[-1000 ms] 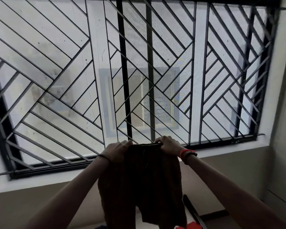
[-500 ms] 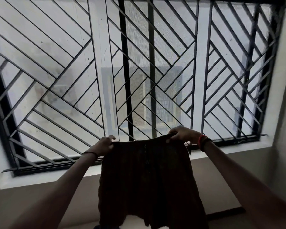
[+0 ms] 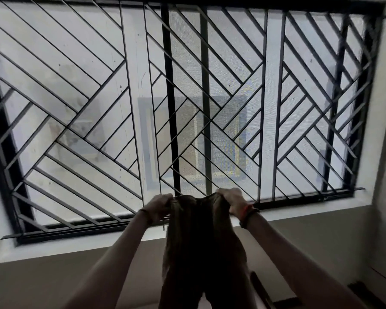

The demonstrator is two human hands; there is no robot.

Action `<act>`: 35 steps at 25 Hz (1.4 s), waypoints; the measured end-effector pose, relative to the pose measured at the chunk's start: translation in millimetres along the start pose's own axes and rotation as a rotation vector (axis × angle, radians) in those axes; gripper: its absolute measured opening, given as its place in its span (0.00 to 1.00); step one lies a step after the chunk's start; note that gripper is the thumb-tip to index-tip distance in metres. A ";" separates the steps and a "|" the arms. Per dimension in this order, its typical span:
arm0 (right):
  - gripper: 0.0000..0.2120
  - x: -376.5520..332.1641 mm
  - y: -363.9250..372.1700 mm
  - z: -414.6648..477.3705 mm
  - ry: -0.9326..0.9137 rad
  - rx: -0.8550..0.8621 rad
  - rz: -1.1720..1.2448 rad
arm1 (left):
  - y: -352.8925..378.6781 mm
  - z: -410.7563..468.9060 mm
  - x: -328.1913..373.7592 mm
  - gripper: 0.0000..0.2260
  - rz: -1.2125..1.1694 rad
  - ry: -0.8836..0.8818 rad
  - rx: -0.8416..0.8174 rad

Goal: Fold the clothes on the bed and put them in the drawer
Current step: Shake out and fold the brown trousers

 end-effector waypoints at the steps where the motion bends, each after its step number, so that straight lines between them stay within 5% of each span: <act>1: 0.10 6.9 14.3 -2.8 -0.003 -0.019 0.037 | 15.6 1.1 0.9 0.11 0.006 -0.006 -0.019; 9: 0.04 18.9 50.9 -28.6 -0.169 -0.231 -0.067 | 56.8 24.7 4.5 0.06 0.083 0.094 -0.103; 14: 0.05 15.2 54.9 -32.0 -0.253 -0.408 -0.217 | 48.9 35.4 8.1 0.11 0.199 0.108 0.028; 17: 0.17 18.7 53.9 -25.3 -0.298 -0.336 -0.295 | 43.8 42.8 11.5 0.15 0.377 0.152 0.123; 22: 0.10 17.5 49.5 -16.6 -0.285 -0.168 -0.325 | 39.6 41.1 12.9 0.16 0.567 0.260 -0.002; 26: 0.09 14.0 51.0 -15.1 -0.276 -0.146 -0.381 | 26.5 51.0 -6.1 0.36 0.881 0.196 -0.144; 30: 0.06 5.3 45.9 -22.8 -0.356 -0.099 -0.460 | 27.3 45.9 -9.9 0.30 0.996 0.303 -0.217; 35: 0.05 0.7 35.2 -29.7 -0.483 -0.071 -0.367 | 16.0 50.5 -26.4 0.21 0.886 0.188 -0.359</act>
Point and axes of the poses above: each hand's wrist, its own z-axis towards the middle knuckle, its own y-axis out of the palm, x = y × z, the point moved 3 cm from there along z, towards the middle knuckle, and after that the axes turned 3 degrees about -z, right-handed, at the moved point
